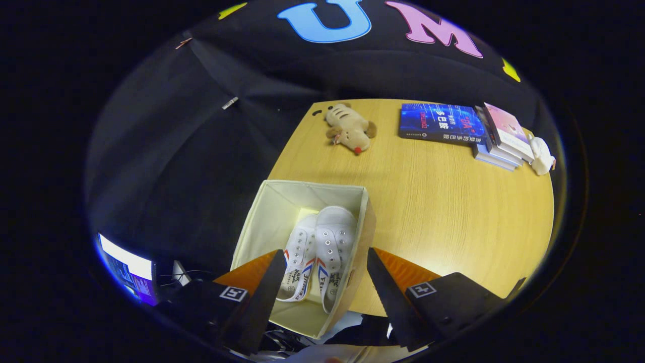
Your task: Open the storage box then place both shoes into the box .Put the left shoe in first, then the right shoe, with the right side of both shoes facing outward in a uniform manner.
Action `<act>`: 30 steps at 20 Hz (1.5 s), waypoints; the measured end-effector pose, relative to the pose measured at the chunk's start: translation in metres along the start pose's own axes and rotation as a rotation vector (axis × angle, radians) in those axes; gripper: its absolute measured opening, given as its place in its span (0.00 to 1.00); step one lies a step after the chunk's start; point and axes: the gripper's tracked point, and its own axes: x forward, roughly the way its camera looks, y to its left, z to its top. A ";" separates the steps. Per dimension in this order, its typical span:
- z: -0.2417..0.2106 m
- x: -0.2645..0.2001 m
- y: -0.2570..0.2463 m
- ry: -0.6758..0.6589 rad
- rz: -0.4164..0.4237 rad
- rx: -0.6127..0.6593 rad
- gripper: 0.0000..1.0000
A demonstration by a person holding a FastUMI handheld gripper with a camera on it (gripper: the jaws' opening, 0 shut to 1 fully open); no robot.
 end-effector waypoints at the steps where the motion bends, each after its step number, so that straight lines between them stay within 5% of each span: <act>1: 0.005 -0.008 -0.001 -0.033 0.010 -0.012 0.99; 13: 0.088 -0.134 -0.065 -0.527 -0.032 -0.190 0.99; 30: 0.147 -0.309 -0.218 -0.899 -0.237 -0.255 0.98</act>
